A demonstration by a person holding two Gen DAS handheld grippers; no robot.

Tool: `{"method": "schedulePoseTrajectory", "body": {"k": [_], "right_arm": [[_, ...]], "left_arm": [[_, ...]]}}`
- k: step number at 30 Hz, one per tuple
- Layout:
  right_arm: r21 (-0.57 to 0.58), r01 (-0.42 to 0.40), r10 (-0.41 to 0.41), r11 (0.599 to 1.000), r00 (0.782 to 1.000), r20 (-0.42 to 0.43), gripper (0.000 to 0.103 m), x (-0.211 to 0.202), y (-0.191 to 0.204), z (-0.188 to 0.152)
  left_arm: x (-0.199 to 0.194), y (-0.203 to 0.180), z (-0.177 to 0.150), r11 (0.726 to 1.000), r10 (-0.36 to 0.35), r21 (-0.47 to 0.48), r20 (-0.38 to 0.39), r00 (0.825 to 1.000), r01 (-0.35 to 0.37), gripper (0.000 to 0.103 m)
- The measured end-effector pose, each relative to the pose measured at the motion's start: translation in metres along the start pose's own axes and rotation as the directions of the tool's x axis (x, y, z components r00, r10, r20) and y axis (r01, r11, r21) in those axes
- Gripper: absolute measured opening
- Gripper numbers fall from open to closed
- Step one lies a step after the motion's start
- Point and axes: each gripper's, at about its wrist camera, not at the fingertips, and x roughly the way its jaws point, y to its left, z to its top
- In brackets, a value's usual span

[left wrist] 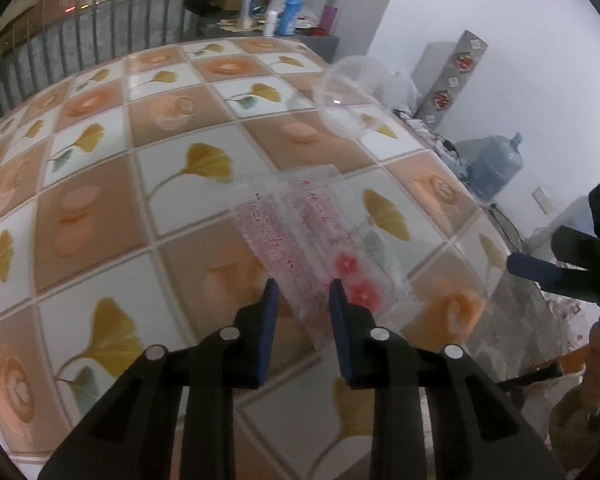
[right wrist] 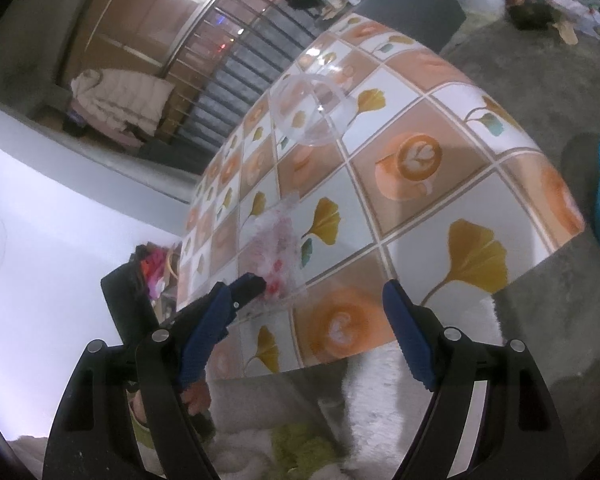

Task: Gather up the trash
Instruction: 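Close the right tool on the wrapper held by the left tool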

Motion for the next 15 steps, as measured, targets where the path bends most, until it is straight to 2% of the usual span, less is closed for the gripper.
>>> {"method": "schedulePoseTrajectory", "body": {"k": [3,10,15], "right_arm": [[0.009,0.003,-0.004,1.000,1.000,0.006,0.076,-0.003,-0.004,-0.001],[0.023,0.026,-0.027,0.999,0.999,0.036,0.076,-0.016,-0.018,0.004],[0.083,-0.009,0.004,0.997,0.998,0.068,0.076,-0.027,-0.037,0.008]], "left_arm": [[0.004,-0.014,-0.001,0.999,-0.019,0.030,-0.006,1.000,0.019,0.026],[0.005,-0.030,-0.004,0.995,-0.093,0.028,-0.018,0.996,0.093,0.026],[-0.017,-0.026,0.001,0.995,-0.098,0.021,0.076,0.992,0.097,0.026]]}}
